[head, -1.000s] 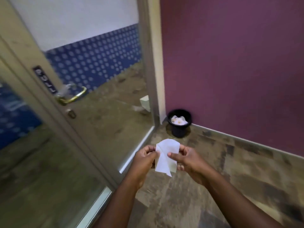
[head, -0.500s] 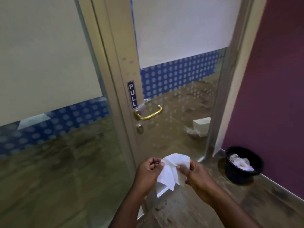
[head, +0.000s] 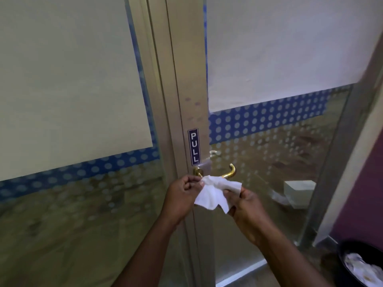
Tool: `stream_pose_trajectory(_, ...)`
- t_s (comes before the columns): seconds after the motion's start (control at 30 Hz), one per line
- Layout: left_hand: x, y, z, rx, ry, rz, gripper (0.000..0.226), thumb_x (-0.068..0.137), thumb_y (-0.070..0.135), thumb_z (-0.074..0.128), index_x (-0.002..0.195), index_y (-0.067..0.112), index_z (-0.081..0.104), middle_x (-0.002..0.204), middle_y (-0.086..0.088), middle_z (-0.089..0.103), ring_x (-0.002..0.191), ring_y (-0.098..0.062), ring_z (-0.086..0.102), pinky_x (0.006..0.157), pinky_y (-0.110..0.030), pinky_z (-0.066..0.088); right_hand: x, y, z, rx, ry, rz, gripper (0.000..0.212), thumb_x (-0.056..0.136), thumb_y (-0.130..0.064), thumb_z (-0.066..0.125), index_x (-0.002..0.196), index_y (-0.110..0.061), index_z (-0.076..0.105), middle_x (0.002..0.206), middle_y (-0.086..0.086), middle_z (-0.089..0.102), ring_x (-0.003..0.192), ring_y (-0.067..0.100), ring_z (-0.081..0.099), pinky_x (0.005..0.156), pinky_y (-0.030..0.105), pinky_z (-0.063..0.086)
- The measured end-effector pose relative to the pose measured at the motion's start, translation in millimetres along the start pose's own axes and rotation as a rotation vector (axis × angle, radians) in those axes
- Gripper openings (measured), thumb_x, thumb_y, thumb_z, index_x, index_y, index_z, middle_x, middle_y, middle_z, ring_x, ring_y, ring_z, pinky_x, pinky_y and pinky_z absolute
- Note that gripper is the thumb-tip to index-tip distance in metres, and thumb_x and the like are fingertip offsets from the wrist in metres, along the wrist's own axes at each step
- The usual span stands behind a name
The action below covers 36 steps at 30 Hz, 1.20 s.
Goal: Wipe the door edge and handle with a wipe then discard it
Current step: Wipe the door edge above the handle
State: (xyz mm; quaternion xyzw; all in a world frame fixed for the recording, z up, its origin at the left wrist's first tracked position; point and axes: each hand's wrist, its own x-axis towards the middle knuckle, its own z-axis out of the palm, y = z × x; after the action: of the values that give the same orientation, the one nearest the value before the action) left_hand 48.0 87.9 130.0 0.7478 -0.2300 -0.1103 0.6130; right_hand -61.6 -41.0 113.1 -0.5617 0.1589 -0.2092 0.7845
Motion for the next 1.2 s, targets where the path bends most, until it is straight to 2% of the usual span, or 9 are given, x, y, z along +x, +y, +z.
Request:
stream_pose_trajectory(0.17, 44, 48, -6, 0.185, 0.325, 0.191, 0.009, 0.098, 0.034, 0.063, 0.103, 0.026, 0.063, 0.091, 0.011, 0.068, 0.081, -0.003, 0.065, 0.065, -0.019, 0.052, 58, -64, 8, 0.051, 0.162, -0.170, 0.020, 0.099, -0.017, 0.050, 0.110, -0.017, 0.067, 0.101, 0.007, 0.073, 0.091, 0.019, 0.070, 0.073, 0.034, 0.055)
stream_pose_trajectory(0.3, 67, 81, -15, 0.308, 0.560, 0.320, 0.023, 0.099, 0.034, 0.061, 0.114, 0.018, 0.065, 0.095, 0.005, 0.067, 0.080, -0.006, 0.062, 0.069, -0.019, 0.051, 101, -103, 35, -0.353, 0.312, -0.730, 0.019, 0.098, -0.016, 0.047, 0.096, -0.013, 0.066, 0.081, 0.006, 0.064, 0.071, 0.014, 0.058, 0.059, 0.032, 0.047)
stream_pose_trajectory(0.4, 76, 104, -23, 0.407, 0.685, 0.434, 0.025, 0.099, 0.030, 0.063, 0.116, 0.013, 0.066, 0.094, 0.005, 0.066, 0.081, -0.007, 0.061, 0.069, -0.013, 0.043, 141, -100, 53, -0.798, 0.153, -1.083, 0.046, 0.092, -0.003, 0.049, 0.137, -0.010, 0.050, 0.136, 0.010, 0.056, 0.121, 0.022, 0.054, 0.096, 0.029, 0.047)
stream_pose_trajectory(0.5, 83, 119, -35, 0.475, 0.751, 0.563, 0.026, 0.097, 0.027, 0.065, 0.117, 0.010, 0.066, 0.103, -0.004, 0.072, 0.089, -0.016, 0.066, 0.080, -0.028, 0.054, 177, -87, 53, -1.369, 0.031, -1.293, 0.069, 0.084, -0.001, 0.060, 0.148, -0.010, 0.035, 0.156, 0.012, 0.029, 0.144, 0.028, 0.025, 0.115, 0.042, 0.025)
stream_pose_trajectory(0.67, 95, 135, -54, 0.600, 0.805, 0.718, 0.033, 0.094, 0.035, 0.057, 0.114, 0.010, 0.066, 0.099, -0.004, 0.072, 0.085, -0.015, 0.067, 0.078, -0.035, 0.059, 192, -88, 40, -1.570, -0.072, -1.395, 0.059, 0.100, -0.036, 0.042, 0.150, -0.008, 0.027, 0.160, 0.009, 0.010, 0.148, 0.020, 0.003, 0.120, 0.041, 0.009)
stream_pose_trajectory(0.83, 114, 156, -49, 0.707, 0.882, 0.834, 0.025, 0.094, 0.029, 0.058, 0.107, 0.009, 0.066, 0.094, -0.005, 0.071, 0.086, -0.021, 0.066, 0.074, -0.033, 0.053, 197, -98, 49, -1.441, -0.045, -1.431, 0.060, 0.081, -0.003, 0.068, 0.136, -0.001, 0.044, 0.153, 0.020, 0.033, 0.142, 0.033, 0.030, 0.115, 0.046, 0.020)
stream_pose_trajectory(0.97, 135, 168, -40, 0.866, 1.000, 0.987, 0.019, 0.092, 0.022, 0.062, 0.102, 0.006, 0.066, 0.092, -0.010, 0.068, 0.084, -0.026, 0.061, 0.068, -0.029, 0.045, 196, -101, 52, -1.524, -0.064, -1.371, 0.086, 0.077, -0.001, 0.065, 0.150, -0.009, 0.020, 0.158, 0.017, 0.022, 0.145, 0.032, 0.021, 0.117, 0.046, 0.017)
stream_pose_trajectory(1.07, 151, 175, -42, 1.007, 1.040, 1.076, 0.028, 0.092, 0.027, 0.062, 0.111, 0.006, 0.064, 0.107, -0.013, 0.065, 0.099, -0.028, 0.059, 0.081, -0.038, 0.049, 198, -89, 50, -1.665, -0.068, -1.313, 0.077, 0.095, -0.027, 0.047, 0.154, -0.012, 0.000, 0.162, 0.010, -0.005, 0.149, 0.024, -0.007, 0.121, 0.043, 0.004)
stream_pose_trajectory(1.2, 171, 173, -55, 1.141, 1.008, 1.057, 0.055, 0.102, 0.042, 0.049, 0.142, 0.004, 0.049, 0.150, -0.019, 0.045, 0.140, -0.034, 0.040, 0.115, -0.045, 0.037, 207, -80, 31, -1.798, -0.141, -1.313, 0.072, 0.099, -0.054, 0.018, 0.153, -0.011, -0.003, 0.162, 0.009, -0.010, 0.148, 0.020, -0.012, 0.120, 0.041, 0.006)
